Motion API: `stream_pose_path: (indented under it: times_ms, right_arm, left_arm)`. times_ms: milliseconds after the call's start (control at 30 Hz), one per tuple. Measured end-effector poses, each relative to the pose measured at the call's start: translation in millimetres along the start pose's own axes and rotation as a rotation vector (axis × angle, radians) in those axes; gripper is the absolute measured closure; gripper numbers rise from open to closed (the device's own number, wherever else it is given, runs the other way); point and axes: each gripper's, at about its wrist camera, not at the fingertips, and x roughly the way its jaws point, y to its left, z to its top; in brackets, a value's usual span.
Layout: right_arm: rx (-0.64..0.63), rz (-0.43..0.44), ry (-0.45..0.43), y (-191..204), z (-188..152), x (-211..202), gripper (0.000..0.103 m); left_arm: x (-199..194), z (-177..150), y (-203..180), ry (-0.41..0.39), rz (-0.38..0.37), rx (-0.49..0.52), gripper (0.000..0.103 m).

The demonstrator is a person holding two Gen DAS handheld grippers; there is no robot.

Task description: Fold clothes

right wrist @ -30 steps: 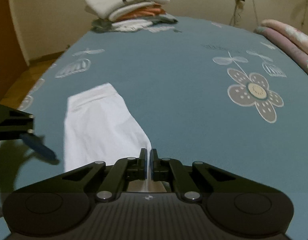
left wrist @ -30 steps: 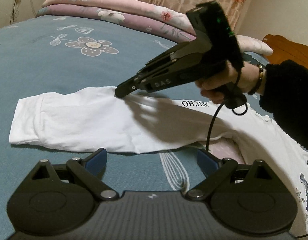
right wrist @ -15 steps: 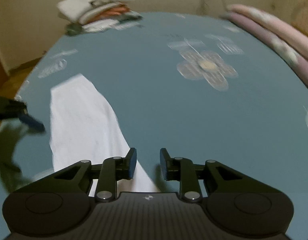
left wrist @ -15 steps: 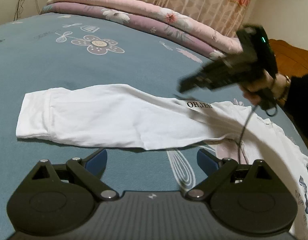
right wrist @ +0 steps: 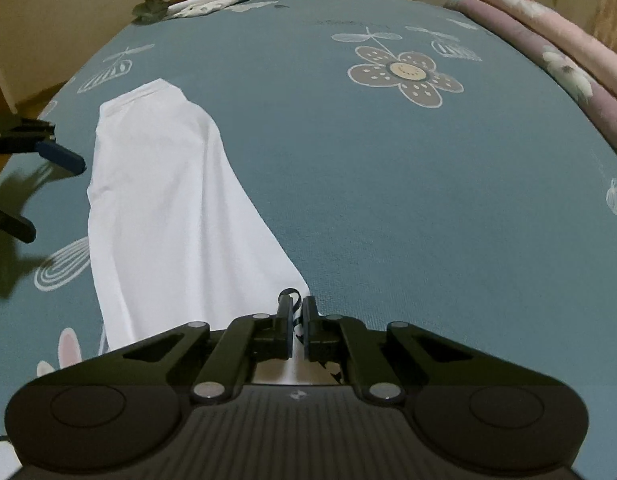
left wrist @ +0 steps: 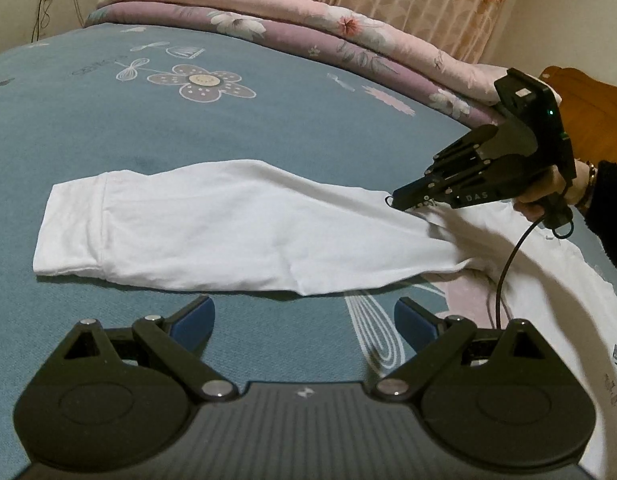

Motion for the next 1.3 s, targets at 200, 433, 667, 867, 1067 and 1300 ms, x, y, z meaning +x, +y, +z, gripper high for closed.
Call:
stream_pose_path:
  times_ms: [200,433,667,867,1067,1300]
  right_arm:
    - [0.041,-0.075,-0.029,-10,7,-2,0.103]
    - [0.097,-0.155,-0.035,-10,8,-13,0.086]
    - [0.213,-0.244,-0.016,19,-21,-63,0.051]
    - [0.372,-0.255,-0.017,66,-72,-104,0.032]
    - [0.667,-0.325,-0.046,106,-134,-127,0.022]
    - [0.814,-0.45,-0.024,139,-181,-137,0.018]
  left_arm:
    - [-1,-1,0,0.0,-0.004,0.0,0.007]
    - [-2,2,3,-0.001,-0.011,-0.021,0.007]
    - [-21,16,7,-0.012,0.017,-0.02,0.007]
    - [-44,50,26,-0.028,0.061,0.016,0.007]
    - [0,73,45,0.034,-0.004,0.024,0.007]
    - [29,49,56,0.113,0.033,0.069,0.007]
